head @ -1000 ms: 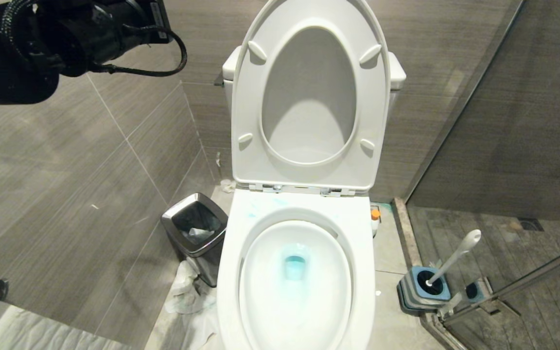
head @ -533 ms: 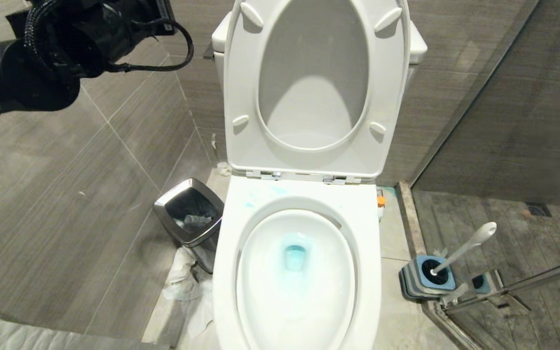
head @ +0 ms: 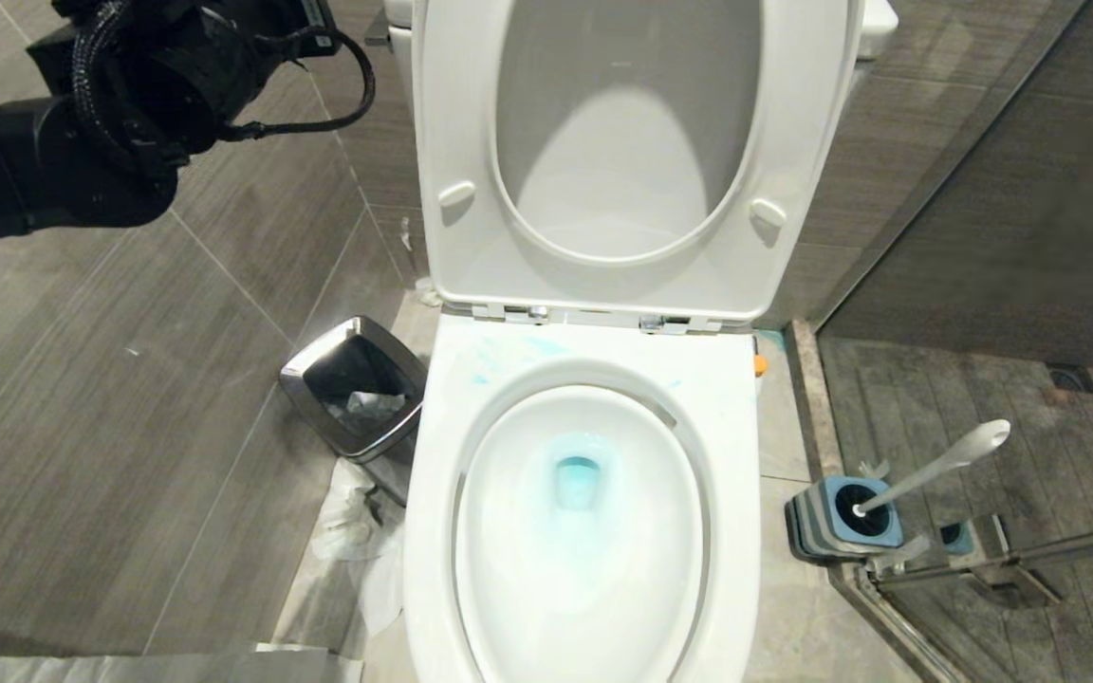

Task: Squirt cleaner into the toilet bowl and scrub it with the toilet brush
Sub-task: Flush the toilet

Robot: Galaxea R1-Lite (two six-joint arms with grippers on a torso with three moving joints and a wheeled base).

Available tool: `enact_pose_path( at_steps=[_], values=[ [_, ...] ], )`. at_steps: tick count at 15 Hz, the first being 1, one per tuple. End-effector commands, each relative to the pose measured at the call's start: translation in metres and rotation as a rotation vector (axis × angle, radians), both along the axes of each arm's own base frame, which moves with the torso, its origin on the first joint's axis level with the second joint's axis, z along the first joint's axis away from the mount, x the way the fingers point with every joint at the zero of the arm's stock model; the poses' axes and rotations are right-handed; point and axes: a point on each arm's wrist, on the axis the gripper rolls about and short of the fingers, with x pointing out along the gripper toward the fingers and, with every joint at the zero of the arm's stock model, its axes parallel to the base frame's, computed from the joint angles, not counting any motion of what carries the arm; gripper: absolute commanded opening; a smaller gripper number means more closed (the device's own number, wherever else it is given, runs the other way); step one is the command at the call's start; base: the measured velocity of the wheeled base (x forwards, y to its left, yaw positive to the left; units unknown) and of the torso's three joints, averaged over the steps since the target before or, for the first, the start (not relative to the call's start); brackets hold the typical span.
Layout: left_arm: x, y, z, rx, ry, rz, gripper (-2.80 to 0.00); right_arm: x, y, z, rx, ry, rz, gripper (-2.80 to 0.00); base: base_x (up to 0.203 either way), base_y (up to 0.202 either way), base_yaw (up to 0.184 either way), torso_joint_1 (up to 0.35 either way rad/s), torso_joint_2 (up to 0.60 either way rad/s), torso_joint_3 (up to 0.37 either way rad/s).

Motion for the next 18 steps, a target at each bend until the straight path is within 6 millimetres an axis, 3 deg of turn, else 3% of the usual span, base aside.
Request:
enact_pose_path(
  at_steps=[1, 18],
  values=[
    [-0.001, 0.0, 0.001, -0.002, -0.008, -0.001, -2.8, 0.002, 0.0, -0.007, -0.001, 0.025, 0.0, -2.8, 0.0, 0.0, 0.0, 0.006, 0.0, -0.056],
    [0.014, -0.029, -0.017, -0.006, -0.025, -0.066, -2.8, 0.002, 0.0, -0.007, -0.001, 0.027, 0.0, -2.8, 0.0, 0.0, 0.0, 0.0, 0.0, -0.002]
  ],
)
